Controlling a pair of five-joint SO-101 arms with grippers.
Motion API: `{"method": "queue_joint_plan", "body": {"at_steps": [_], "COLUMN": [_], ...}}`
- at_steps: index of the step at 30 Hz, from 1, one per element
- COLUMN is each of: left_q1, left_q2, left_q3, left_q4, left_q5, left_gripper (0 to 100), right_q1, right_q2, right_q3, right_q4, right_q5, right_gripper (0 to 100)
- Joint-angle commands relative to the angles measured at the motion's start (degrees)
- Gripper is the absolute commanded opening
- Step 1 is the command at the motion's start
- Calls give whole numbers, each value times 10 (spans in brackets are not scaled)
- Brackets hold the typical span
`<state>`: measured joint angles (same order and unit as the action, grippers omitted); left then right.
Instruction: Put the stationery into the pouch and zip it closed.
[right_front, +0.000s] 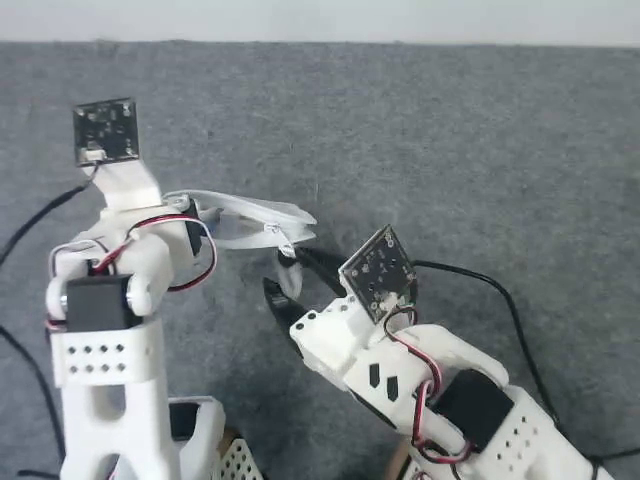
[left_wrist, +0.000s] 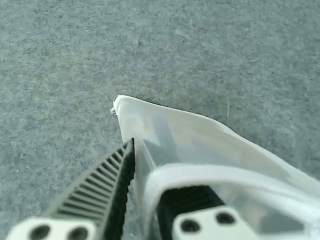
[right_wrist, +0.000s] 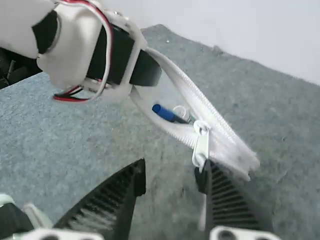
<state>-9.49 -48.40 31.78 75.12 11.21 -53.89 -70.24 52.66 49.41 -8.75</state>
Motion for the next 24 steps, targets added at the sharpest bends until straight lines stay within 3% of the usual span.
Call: {"method": "queue_joint_plan", "body": {"at_steps": [1,10,19,24], "left_q1": [-3,-26,-25,-25], "left_q2": [-33,-33,-33,-33], "left_q3": [-17,-17,-15,-7], "left_q4": [-25,-25,-24,-25], "left_q5": [8,23,22,21], "left_gripper": [12,12,12,12], "right_q1": [8,7,9,11], "right_q2": [1,3,3,3], "right_q3": [-21,64,206,216], "right_q4": [5,-78,-312,-335], "right_q5": [-15,-13,-11,-11], "right_gripper": [180,180,180,156]}}
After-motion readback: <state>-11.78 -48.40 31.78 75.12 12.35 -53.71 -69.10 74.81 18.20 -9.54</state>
